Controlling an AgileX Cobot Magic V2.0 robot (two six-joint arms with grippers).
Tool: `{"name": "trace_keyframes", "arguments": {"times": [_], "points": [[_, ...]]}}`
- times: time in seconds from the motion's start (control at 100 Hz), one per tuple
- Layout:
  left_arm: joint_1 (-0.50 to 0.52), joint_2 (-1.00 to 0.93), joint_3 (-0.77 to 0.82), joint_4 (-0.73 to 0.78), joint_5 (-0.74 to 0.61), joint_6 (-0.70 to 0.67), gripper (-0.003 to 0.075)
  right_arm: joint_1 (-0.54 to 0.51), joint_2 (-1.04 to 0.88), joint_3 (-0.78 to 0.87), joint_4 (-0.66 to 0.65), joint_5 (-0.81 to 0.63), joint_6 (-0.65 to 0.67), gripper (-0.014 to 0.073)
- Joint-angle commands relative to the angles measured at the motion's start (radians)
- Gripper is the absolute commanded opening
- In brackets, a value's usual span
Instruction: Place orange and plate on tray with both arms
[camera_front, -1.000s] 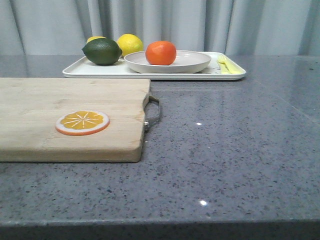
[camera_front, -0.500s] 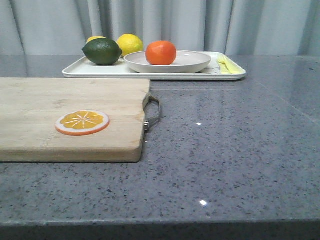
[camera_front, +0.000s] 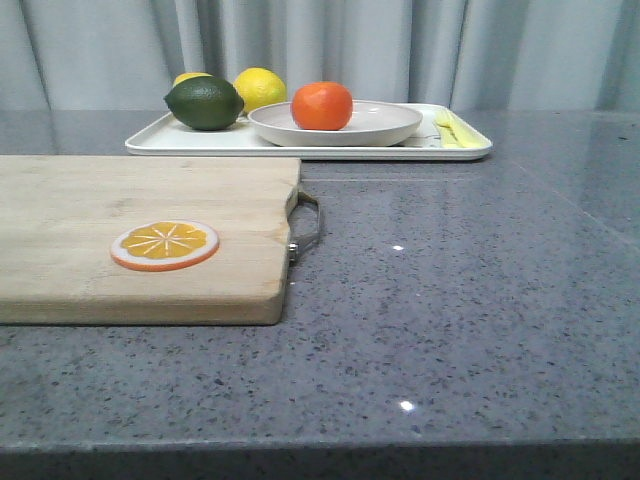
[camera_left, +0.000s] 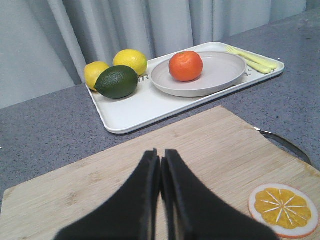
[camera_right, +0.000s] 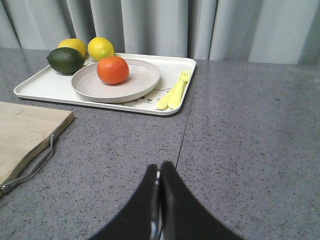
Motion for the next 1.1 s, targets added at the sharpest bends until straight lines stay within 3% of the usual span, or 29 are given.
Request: {"name": "trace_keyframes", "arguments": {"times": [0.0,0.42,0.5,0.59,0.71,0.76,0.9,1.09], "points": [[0.001,0.001,-0.028,0.003,-0.023,-0.004,-0.0019,-0.006,0.008,-0.023,0.000,-0.075,-0.008,-0.0067],[0.001,0.001,-0.028,0.005,-0.079,-0.006,-0.0019,-0.006,0.008,-0.023,0.000,-0.075,-0.008,-0.0067],[0.001,-0.008,-0.028,0.088,-0.086,-0.047,-0.0019,-0.006,0.008,-0.023,0.000,-0.075,-0.008,-0.0067],[0.001,-0.041,-0.012,0.351,-0.086,-0.296,-0.0019,-0.006,0.008,-0.023,0.000,-0.075,-0.008,-0.0067],[0.016,-0.108,0.025,0.831,-0.084,-0.721,-0.0019,-0.006,0.008,-0.023,0.000,-0.075,-0.008,-0.0067],[0.040,-0.139,0.047,0.942,-0.082,-0.867,-0.0019,-0.006,0.008,-0.023,0.000,-0.075,-0.008,-0.0067],[0.150,-0.240,0.119,1.108,-0.030,-1.073,-0.0019,-0.006,0.008,-0.023,0.000,-0.075,-0.008,-0.0067],[0.265,-0.416,0.222,1.242,0.064,-1.220,-0.0019,-0.006,0.008,-0.023,0.000,-0.075,-0.008,-0.0067]]}}
